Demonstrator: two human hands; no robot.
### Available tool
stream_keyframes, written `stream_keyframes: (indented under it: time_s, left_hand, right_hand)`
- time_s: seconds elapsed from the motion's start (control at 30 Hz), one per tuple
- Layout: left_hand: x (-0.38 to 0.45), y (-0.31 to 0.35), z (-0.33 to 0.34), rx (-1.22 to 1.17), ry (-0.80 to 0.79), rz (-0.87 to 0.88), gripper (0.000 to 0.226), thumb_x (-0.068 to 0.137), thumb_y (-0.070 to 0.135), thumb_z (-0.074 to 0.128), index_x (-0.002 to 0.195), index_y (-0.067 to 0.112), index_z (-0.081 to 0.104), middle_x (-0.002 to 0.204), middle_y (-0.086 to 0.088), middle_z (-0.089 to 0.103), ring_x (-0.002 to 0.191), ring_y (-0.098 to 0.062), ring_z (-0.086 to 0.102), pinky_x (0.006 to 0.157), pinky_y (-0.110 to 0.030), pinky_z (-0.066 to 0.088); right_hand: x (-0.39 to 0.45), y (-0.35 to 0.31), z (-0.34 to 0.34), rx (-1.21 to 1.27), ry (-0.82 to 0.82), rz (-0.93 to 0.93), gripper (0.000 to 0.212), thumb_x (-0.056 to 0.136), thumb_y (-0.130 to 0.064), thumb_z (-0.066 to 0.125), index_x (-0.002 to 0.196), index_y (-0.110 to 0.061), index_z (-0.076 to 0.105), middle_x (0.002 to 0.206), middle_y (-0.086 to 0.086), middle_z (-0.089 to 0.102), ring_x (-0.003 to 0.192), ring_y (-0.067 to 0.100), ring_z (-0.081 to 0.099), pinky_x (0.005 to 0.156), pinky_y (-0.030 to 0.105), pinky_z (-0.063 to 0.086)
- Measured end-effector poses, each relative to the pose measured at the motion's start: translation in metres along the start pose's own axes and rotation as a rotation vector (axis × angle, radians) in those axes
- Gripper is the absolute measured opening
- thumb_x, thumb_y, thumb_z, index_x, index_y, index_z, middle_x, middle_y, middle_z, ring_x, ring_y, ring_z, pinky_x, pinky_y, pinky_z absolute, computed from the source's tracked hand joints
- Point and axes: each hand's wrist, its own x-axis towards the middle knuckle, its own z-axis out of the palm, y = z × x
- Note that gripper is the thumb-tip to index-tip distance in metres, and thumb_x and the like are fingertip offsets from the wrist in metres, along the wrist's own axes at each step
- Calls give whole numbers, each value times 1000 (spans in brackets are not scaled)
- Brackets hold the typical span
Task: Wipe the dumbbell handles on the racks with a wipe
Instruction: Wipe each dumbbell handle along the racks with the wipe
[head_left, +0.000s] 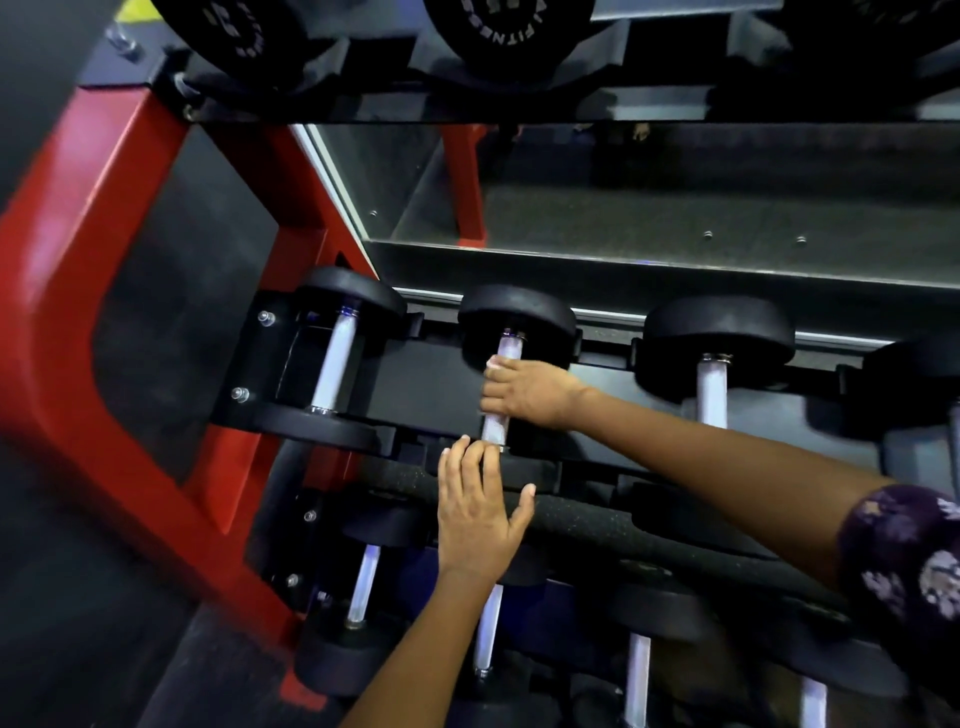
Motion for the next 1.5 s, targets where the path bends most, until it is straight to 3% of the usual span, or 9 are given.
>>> stream_keyframes:
  time_s: [0.13,0.23,0.37,0.5,0.73,1.13,1.27,1.37,1.5]
  left_hand:
    - [0,-2,-1,-8,0,-1,49,92,42,43,121,3,43,121,-12,41,121,-33,40,111,-47,26]
    - [0,-1,2,-17,24,-4,49,90,41,44,120,2,43,120,-13,41,120,-33,41,110,-47,26]
    - [0,1,6,-31,51,-25,48,89,38,45,120,2,43,120,-14,41,120,-34,41,109,-49,27]
    - [0,2,6,-23,52,-35,49,87,37,46,120,1,42,121,-15,40,121,-35,39,110,-48,25]
    - [2,6,4,-11,38,-43,47,90,38,43,120,2,41,121,-14,39,122,-35,39,110,-48,25]
    - [-1,4,6,-19,51,-36,48,91,40,42,121,1,41,121,-16,38,122,-35,38,109,-50,25]
    - [2,5,7,-16,52,-39,47,95,41,37,120,2,41,121,-15,39,121,-36,39,110,-49,24]
    - [-1,3,6,-21,39,-42,48,90,39,43,120,2,41,122,-14,39,122,-35,39,113,-46,21]
    - [1,3,7,-30,59,-32,46,92,39,41,120,2,42,121,-14,40,122,-35,39,115,-44,17]
  right_hand:
    - [-7,-1,-2,265,145,313,45,79,-14,32,108,-12,66,115,8,65,114,28,58,92,36,51]
    - [-16,-36,-1,723,303,539,71,76,13,38,144,-4,27,154,12,19,143,24,18,109,33,33]
    - [-5,-51,-21,1413,339,732,78,82,16,35,146,-1,-7,154,12,-16,143,21,-13,118,31,-1]
    - [14,-54,-41,1593,268,914,79,84,9,37,143,3,-15,152,16,-24,142,23,-20,112,23,-10]
    - [23,-30,-52,1804,199,1237,90,74,-7,60,144,5,5,152,19,15,137,37,22,111,41,27]
    - [32,-39,-44,1569,13,1142,113,72,-37,66,144,6,-11,155,21,-4,145,27,-2,114,49,-11]
    - [35,-19,-33,1786,219,1245,103,69,-40,70,140,3,9,146,18,29,139,31,25,117,48,9]
    - [27,-17,-33,2086,340,1228,83,71,-47,71,127,-6,26,123,9,49,113,23,50,95,37,42]
    - [0,-10,-20,2400,224,972,49,86,-62,42,103,-17,48,99,14,54,59,12,53,53,25,31]
